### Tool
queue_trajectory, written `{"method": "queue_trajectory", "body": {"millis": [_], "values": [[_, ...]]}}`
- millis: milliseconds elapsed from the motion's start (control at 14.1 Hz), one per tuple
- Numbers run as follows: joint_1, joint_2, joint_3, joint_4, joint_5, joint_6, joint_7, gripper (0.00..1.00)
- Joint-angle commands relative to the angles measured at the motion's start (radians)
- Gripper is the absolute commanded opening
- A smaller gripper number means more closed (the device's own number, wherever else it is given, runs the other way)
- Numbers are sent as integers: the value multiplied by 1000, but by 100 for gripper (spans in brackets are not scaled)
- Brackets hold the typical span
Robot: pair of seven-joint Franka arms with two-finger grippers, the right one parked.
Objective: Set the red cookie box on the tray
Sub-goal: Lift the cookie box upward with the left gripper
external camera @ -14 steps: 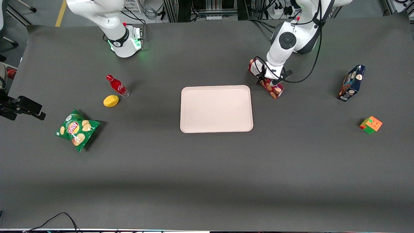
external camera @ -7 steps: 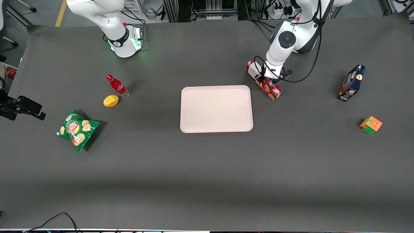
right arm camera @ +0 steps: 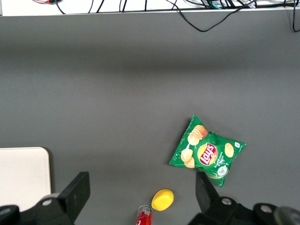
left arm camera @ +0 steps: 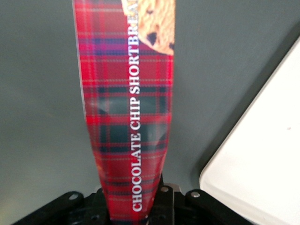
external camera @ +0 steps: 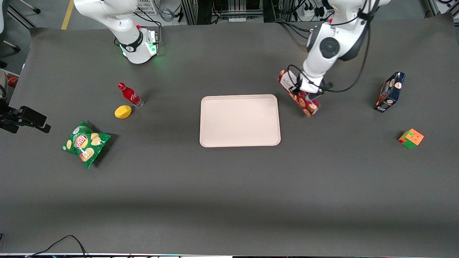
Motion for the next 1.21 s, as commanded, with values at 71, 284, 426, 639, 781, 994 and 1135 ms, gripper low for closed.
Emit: {"method": "queue_trajectory", "body": {"millis": [71,284,426,639,781,994,1135], "values": [[3,-144,230,263,180,-478,166,2],[3,-136,261,444,228,-658,170,3],[0,-134,252,458,233,-663,178,3],[-7,-110,140,507,233,-655,274,3],[-4,-57,8,553,231,-631,270,3],[-6,45,-72,584,214,-533,232,2],[-7,141,-128,578,239,-432,151,3]]}}
